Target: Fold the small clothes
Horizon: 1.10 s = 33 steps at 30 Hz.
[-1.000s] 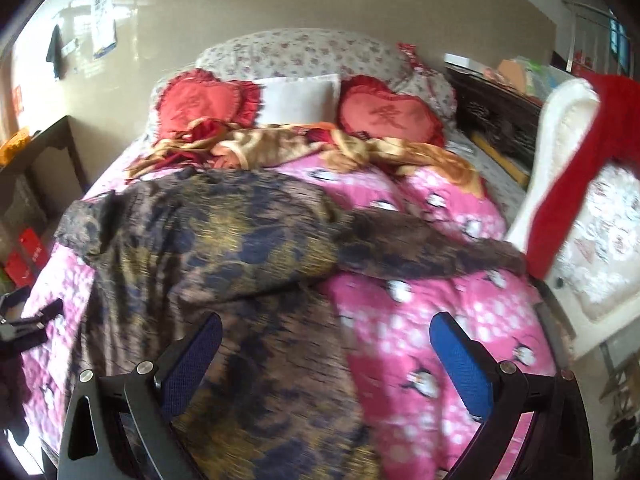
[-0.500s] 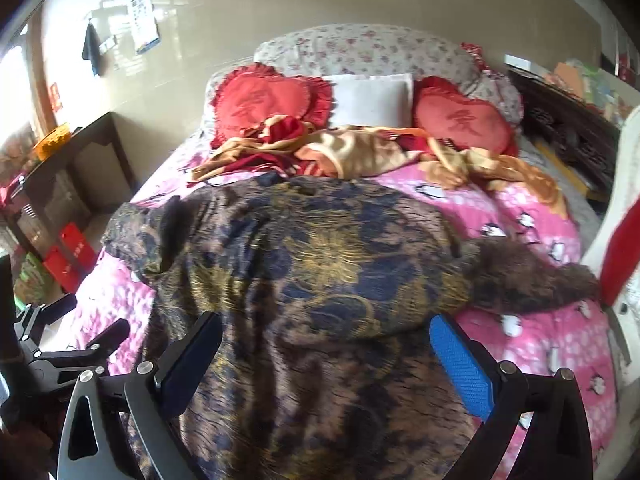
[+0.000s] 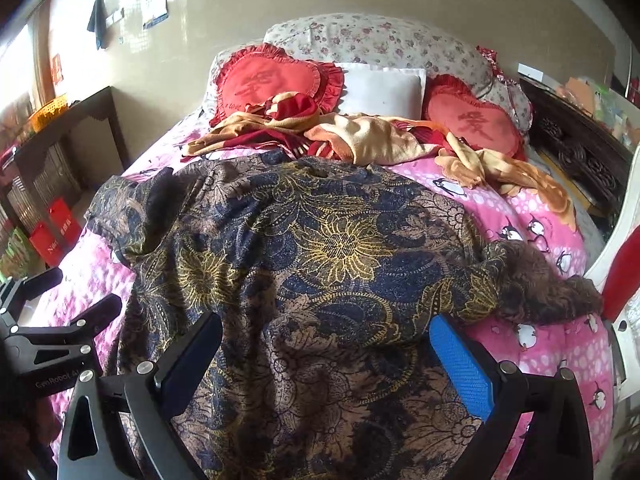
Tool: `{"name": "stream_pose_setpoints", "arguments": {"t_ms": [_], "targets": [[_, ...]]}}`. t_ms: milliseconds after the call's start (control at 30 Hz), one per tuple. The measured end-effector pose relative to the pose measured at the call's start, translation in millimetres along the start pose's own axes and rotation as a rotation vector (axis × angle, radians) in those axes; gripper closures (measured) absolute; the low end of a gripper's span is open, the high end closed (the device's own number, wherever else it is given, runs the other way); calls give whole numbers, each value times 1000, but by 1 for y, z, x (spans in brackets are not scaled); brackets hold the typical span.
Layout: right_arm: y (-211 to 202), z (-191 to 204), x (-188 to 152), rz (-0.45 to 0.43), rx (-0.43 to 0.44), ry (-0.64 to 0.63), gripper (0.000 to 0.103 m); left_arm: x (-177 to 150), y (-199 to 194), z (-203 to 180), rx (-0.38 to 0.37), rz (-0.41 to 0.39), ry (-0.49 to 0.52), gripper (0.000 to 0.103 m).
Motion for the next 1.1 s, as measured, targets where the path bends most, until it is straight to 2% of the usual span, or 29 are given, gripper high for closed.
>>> {"name": "stream_pose_setpoints", "arguments": {"t_ms": [433,1100], "targets": [[21,-3,-10,37,-46,45,0,0,10,0,-3,2,-6,0],[53,0,-17,96,-34,88,0,1,35,4,25,12,-20,0]]}}
Point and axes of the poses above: each gripper's, at about its wrist camera, not at the fingertips, and y roughly the way its jaws point, z to its left, x to its top, the point moved 8 cm from there along y, roughly the way its jaws point, and after that the axes turned 14 degrees about -z, right-handed, at the moved point
